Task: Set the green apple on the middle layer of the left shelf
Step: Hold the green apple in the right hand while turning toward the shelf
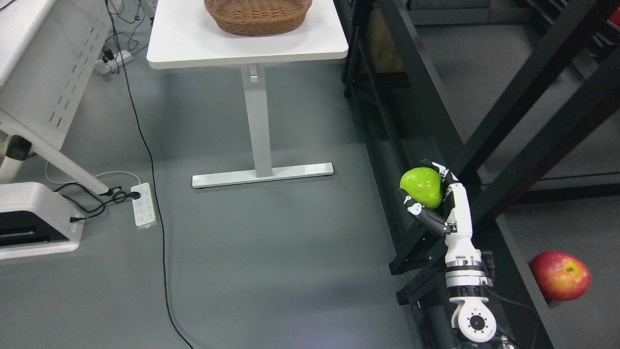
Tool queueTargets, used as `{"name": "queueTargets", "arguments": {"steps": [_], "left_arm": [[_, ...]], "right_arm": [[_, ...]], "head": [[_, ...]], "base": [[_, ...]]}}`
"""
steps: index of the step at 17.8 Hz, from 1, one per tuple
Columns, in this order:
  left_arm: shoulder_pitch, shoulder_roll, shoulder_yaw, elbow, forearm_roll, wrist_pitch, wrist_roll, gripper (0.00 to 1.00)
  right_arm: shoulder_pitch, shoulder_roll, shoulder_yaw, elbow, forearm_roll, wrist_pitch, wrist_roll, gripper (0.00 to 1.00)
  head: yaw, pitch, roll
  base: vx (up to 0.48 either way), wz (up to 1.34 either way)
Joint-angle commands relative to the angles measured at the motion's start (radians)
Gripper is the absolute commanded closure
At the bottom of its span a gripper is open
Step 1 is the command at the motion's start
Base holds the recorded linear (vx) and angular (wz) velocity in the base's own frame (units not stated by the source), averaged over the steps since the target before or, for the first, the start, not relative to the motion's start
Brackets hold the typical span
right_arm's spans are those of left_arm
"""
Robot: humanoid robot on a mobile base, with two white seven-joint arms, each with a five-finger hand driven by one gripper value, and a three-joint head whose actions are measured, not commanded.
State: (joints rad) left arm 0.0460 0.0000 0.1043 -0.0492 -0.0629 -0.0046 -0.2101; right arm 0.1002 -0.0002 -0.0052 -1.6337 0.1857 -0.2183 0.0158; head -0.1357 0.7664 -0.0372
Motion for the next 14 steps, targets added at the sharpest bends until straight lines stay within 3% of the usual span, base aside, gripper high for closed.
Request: {"name": "queueTargets", "arguments": {"steps": [1,14], "left_arm": [[0.000,0.017,0.000,0.000,0.000,0.000,0.000,0.00],[0.000,0.017,0.000,0.000,0.000,0.000,0.000,0.00]], "right_arm": [[-0.001,-0.017,-0.030,-0.001,0.000,-0.006,-0.005,1.00],[-0.005,-0.017,-0.084,0.000,0.000,-0.009,0.015,1.00]], "head": [[0.0000,0.000,0.000],[0.0000,0.000,0.000]], "base": [[-0.069,-0.48],[-0.062,-0.56]]}}
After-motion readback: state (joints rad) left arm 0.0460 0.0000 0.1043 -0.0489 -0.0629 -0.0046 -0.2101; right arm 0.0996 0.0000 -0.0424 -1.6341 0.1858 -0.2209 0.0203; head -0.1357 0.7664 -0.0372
